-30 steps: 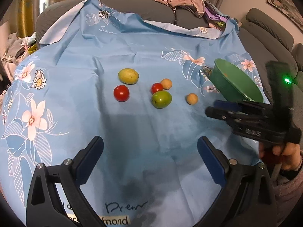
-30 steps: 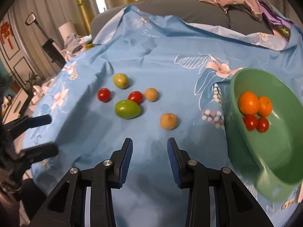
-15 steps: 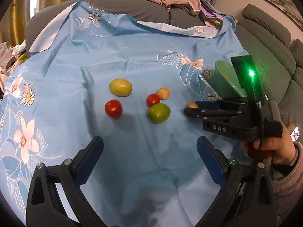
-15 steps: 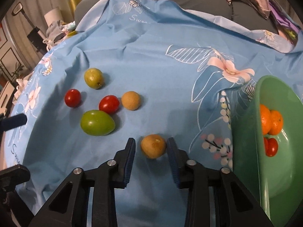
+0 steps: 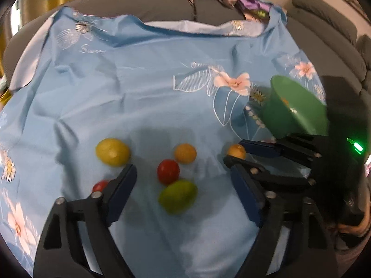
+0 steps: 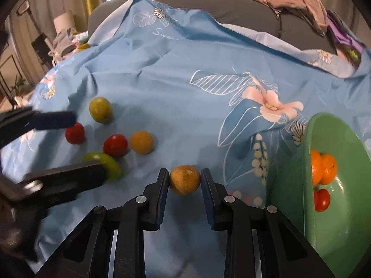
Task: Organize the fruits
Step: 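Grasp the tan round fruit with the right tool while the left grasps a yellow-orange fruit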
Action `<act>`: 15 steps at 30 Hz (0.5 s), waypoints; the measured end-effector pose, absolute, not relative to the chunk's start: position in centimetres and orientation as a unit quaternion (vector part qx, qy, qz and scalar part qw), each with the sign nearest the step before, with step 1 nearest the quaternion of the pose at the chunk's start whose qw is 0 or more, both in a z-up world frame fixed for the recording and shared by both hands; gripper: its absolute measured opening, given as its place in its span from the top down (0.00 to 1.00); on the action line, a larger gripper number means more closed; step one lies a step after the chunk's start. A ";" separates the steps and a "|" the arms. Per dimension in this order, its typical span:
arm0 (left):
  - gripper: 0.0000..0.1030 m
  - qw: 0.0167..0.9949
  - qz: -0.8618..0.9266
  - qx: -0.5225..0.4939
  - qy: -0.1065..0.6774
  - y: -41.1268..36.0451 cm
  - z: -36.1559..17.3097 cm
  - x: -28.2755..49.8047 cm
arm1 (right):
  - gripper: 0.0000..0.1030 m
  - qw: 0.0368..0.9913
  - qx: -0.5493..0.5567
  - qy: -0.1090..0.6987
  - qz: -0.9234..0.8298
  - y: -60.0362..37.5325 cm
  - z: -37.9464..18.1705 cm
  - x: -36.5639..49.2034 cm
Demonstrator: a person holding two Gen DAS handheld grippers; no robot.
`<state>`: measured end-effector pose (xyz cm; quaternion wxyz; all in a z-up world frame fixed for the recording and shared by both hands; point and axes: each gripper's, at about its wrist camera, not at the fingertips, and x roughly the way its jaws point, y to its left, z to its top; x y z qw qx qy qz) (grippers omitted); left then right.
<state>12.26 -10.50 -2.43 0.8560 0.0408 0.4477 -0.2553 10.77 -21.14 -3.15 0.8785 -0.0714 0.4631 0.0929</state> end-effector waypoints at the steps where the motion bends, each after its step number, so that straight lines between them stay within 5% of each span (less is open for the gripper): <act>1: 0.30 0.853 -0.256 0.048 0.452 -10.9 -2.8 12.7 | 0.70 0.877 -0.076 0.464 0.094 -21.2 -3.3 10.7; 4: 0.31 0.847 -0.255 0.064 0.462 -11.8 -3.8 13.8 | 0.70 0.876 -0.089 0.465 0.090 -21.7 -3.6 10.5; 15: 0.73 0.839 -0.242 0.086 0.479 -13.5 -5.7 16.0 | 0.70 0.878 -0.085 0.459 0.105 -22.1 -3.7 10.0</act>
